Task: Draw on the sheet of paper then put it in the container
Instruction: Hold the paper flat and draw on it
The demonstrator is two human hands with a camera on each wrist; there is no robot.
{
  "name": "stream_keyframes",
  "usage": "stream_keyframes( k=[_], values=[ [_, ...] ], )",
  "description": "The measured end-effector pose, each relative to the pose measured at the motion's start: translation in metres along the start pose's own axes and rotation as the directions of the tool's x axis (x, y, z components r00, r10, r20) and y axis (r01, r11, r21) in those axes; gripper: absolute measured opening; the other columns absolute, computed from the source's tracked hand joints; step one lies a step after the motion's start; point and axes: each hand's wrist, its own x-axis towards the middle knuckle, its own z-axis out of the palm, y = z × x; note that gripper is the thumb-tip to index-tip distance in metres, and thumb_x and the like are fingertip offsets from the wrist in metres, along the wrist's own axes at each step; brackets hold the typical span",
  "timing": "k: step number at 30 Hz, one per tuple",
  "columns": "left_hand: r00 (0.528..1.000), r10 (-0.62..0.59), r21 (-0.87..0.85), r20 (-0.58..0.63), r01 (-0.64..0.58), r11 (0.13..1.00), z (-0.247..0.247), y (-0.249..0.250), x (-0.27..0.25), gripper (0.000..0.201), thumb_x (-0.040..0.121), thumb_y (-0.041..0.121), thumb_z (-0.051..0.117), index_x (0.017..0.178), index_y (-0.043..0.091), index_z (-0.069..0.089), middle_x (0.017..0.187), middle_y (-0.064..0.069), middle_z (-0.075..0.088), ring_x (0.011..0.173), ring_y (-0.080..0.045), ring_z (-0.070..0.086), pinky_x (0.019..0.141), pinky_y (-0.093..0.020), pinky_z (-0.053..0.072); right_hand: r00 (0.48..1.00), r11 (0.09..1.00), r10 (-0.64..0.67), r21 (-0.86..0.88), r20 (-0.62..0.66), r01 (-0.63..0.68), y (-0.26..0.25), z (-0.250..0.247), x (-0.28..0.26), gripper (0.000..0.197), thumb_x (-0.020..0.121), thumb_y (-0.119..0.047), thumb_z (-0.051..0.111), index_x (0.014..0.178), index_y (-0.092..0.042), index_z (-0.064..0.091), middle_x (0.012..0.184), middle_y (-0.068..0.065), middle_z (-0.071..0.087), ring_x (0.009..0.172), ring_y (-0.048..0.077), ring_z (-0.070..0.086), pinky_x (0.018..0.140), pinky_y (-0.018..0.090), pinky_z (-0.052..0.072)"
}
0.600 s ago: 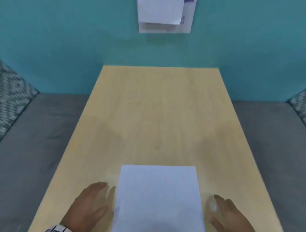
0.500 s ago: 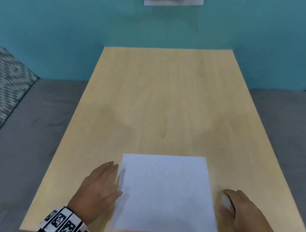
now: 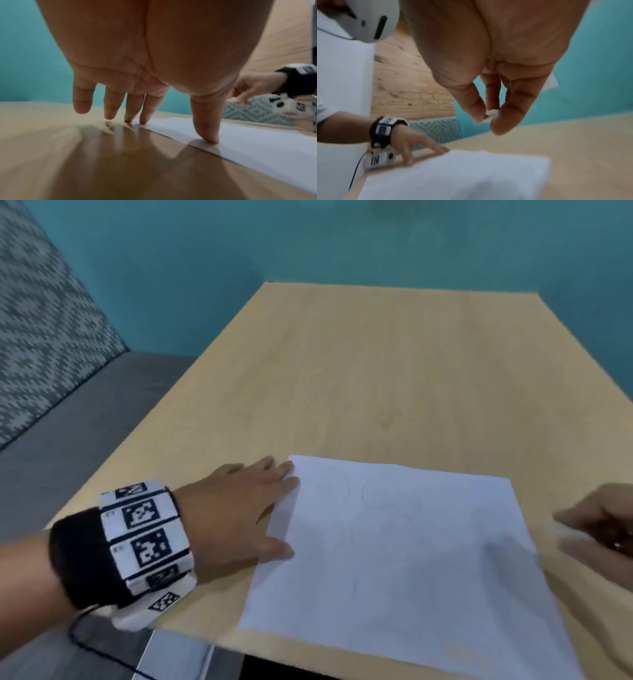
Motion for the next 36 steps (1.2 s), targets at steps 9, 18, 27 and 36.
stream_keyframes(
  k=[9,18,27,36],
  values=[
    [0.995,-0.022,0.014,-0.093,0.024,1.000,-0.032,0.009,0.004,0.103,0.083,0.067,0.063,0.160,0.025,0.008,0.167,0.011,0.002,0.154,-0.014,0.001,0.122,-0.040,0.015,0.962,0.967,-0.253,0.068,0.105,0.246,-0.187,-0.013,0.090,0.012,0.086,-0.020,0.068,0.087,-0.009,0.073,0.079,0.001,0.073,0.059,0.010,0.061,0.058,0.018,0.047],
    [0.995,0.092,0.062,-0.042,-0.090,0.994,-0.016,-0.004,0.027,0.096,0.084,0.068,0.057,0.159,0.028,0.014,0.167,0.009,0.006,0.154,-0.022,-0.002,0.119,-0.051,0.022,0.938,0.970,-0.217,-0.048,0.272,0.238,-0.222,0.049,0.152,0.005,0.085,-0.018,0.066,0.080,-0.017,0.066,0.072,-0.010,0.059,0.070,0.011,0.054,0.060,0.020,0.042],
    [0.993,0.114,0.153,-0.003,-0.112,0.982,-0.011,-0.009,0.040,0.102,0.086,0.074,0.048,0.160,0.019,0.003,0.168,0.005,-0.002,0.154,-0.027,-0.005,0.115,-0.056,0.026,0.915,0.941,-0.277,-0.111,0.294,0.321,-0.217,0.071,0.161,0.007,0.088,-0.017,0.064,0.086,-0.012,0.067,0.077,-0.003,0.059,0.071,0.016,0.053,0.058,0.020,0.036],
    [0.993,0.115,0.139,-0.016,-0.112,0.984,-0.007,-0.010,0.040,0.100,0.085,0.075,0.048,0.159,0.022,0.008,0.167,0.007,0.002,0.152,-0.026,0.002,0.114,-0.061,0.021,0.905,0.943,-0.289,-0.070,0.312,0.325,-0.225,0.066,0.166,0.011,0.083,-0.014,0.067,0.078,-0.005,0.069,0.071,0.001,0.063,0.064,0.014,0.051,0.054,0.015,0.036]
  ],
)
